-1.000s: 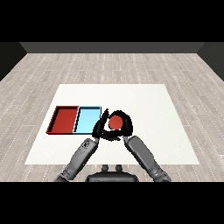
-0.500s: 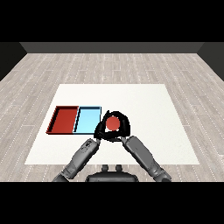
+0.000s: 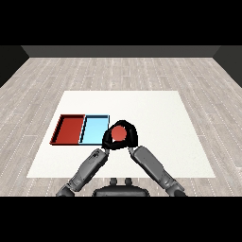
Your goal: Pick the red can and put it in the red box
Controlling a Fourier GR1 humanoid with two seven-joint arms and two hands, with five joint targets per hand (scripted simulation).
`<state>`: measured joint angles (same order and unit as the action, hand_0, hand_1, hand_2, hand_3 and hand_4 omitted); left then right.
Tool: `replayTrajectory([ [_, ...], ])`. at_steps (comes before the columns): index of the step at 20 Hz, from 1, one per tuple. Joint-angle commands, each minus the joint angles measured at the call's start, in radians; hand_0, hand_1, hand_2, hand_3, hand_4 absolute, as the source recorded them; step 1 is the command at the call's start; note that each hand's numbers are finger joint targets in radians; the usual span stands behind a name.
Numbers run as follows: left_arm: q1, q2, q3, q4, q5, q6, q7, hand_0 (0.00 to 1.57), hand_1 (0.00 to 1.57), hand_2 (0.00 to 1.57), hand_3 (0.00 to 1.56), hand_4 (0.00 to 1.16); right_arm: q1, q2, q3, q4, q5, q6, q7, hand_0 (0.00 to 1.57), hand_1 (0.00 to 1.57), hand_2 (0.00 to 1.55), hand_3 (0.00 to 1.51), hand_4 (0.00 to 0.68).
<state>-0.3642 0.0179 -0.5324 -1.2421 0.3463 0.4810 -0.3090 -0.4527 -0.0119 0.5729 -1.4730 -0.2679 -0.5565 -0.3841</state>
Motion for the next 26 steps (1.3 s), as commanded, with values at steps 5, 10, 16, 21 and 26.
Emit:
replayTrajectory([
  [5,-0.004,-0.017,-0.045,-0.059,-0.021,0.121,0.042,1.57,1.57,1.56,1.48,1.12,0.017,0.012,-0.049,-0.053,0.024,0.046,0.064,1.48,1.48,1.44,1.39,0.644],
  [10,-0.036,-0.017,-0.045,0.075,0.095,0.124,-0.182,1.57,1.57,1.56,1.48,1.14,0.008,0.012,-0.016,0.032,-0.059,0.054,-0.037,1.49,1.49,1.44,1.39,0.637],
  [16,-0.020,-0.017,-0.002,0.013,0.056,0.089,-0.182,1.57,1.57,1.57,1.51,1.15,0.007,0.004,-0.014,-0.004,0.044,0.015,0.125,0.00,0.00,0.00,0.00,0.000],
  [21,-0.022,-0.017,-0.025,0.004,0.043,0.151,-0.146,1.57,1.57,1.57,1.51,1.15,-0.013,-0.015,-0.092,-0.011,0.071,0.100,0.187,0.00,0.00,0.00,0.00,0.000],
  [26,0.015,-0.018,0.008,0.044,0.035,0.120,-0.221,1.57,1.57,1.57,1.50,1.14,0.065,0.012,-0.039,-0.056,0.097,0.050,0.181,0.00,0.00,0.00,0.00,0.000],
])
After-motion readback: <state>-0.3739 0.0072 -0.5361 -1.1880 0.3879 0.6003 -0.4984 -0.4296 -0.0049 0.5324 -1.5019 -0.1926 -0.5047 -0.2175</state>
